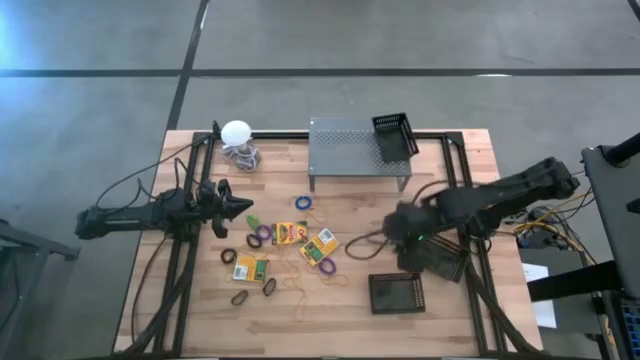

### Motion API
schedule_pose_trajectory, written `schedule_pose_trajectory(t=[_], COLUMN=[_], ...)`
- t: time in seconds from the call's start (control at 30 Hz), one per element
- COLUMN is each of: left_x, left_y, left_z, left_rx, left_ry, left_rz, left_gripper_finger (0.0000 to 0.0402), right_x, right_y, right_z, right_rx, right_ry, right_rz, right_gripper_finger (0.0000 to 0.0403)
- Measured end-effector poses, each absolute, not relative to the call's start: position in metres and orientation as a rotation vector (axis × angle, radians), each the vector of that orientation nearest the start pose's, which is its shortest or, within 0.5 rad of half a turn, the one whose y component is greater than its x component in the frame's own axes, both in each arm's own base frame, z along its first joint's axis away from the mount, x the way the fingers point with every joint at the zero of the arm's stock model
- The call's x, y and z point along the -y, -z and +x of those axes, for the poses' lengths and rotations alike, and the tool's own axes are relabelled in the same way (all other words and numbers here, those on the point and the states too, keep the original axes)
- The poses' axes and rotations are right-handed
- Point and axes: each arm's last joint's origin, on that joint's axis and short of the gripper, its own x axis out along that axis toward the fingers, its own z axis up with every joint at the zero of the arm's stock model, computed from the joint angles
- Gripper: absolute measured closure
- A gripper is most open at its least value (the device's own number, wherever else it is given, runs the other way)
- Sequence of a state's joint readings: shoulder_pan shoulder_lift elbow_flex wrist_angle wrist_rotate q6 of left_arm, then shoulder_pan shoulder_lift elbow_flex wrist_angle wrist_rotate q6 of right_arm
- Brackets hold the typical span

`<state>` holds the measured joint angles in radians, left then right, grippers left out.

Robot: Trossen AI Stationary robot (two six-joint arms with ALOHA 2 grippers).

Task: Pick & Place Office Desk Supplies
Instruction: Put the bottom black bin on the shelf

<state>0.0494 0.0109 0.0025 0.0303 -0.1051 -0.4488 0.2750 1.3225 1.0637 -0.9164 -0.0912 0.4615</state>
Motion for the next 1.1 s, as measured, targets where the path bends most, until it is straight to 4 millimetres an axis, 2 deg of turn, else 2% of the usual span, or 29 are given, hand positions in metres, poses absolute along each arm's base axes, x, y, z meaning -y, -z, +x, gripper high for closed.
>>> schedule_pose_trajectory(t=[0.1, 0.23, 0.5, 0.67, 0.9, 1.03, 1.1], left_x=[-0.008, -0.008, -0.008, -0.008, -0.008, -0.008, -0.008], left_y=[-0.166, -0.166, -0.166, -0.166, -0.166, -0.166, -0.166], left_z=[0.098, 0.098, 0.098, 0.098, 0.098, 0.098, 0.098], left_rx=[0.056, 0.052, 0.054, 0.055, 0.055, 0.055, 0.054], left_ry=[-0.147, -0.148, -0.161, -0.163, -0.163, -0.163, -0.163], left_rz=[-0.461, -0.461, -0.449, -0.445, -0.443, -0.443, -0.444], left_gripper_finger=[0.0382, 0.0382, 0.0382, 0.0382, 0.0382, 0.0382, 0.0382], right_x=[-0.082, -0.092, -0.107, -0.111, -0.115, -0.114, -0.109], right_y=[-0.234, -0.206, -0.183, -0.171, -0.169, -0.178, -0.191], right_z=[0.239, 0.24, 0.243, 0.245, 0.251, 0.254, 0.259], right_rx=[-1.279, -1.379, -1.448, -1.486, -1.431, -1.352, -1.277], right_ry=[-0.152, -0.157, -0.142, -0.139, -0.174, -0.192, -0.172], right_rz=[0.329, 0.295, 0.2, 0.18, 0.18, 0.199, 0.192], right_gripper_finger=[0.0227, 0.0212, 0.0236, 0.0278, 0.0383, 0.039, 0.039])
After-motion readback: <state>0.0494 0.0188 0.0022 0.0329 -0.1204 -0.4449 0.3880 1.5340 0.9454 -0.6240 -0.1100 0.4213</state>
